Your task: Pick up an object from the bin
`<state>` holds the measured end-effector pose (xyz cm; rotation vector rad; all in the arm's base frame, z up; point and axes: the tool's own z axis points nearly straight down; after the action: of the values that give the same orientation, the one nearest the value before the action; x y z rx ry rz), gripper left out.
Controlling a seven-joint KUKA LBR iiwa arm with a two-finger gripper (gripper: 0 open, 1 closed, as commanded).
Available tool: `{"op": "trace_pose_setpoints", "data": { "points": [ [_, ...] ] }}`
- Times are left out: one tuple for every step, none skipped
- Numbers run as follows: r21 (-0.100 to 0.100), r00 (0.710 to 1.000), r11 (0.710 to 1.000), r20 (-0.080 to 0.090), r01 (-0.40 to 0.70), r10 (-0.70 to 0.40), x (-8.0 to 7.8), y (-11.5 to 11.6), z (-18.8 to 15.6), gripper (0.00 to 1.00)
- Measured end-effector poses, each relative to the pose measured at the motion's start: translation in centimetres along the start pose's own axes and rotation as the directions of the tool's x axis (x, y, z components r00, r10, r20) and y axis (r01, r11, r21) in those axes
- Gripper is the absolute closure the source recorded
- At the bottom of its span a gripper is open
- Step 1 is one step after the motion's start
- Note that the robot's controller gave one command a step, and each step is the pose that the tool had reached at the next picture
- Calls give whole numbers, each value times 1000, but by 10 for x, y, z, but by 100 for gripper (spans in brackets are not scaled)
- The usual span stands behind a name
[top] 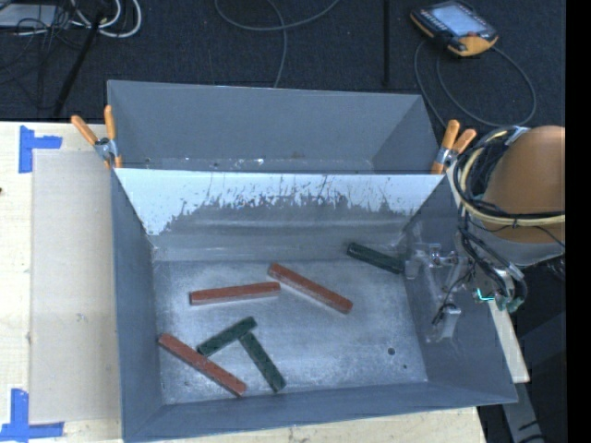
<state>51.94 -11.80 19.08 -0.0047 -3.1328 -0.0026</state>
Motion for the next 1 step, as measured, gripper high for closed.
{"op": "trace_pose_setpoints", "data": {
  "points": [
    [1,1000,1000,8,5,-5,-2,1,-4,100]
  ]
}}
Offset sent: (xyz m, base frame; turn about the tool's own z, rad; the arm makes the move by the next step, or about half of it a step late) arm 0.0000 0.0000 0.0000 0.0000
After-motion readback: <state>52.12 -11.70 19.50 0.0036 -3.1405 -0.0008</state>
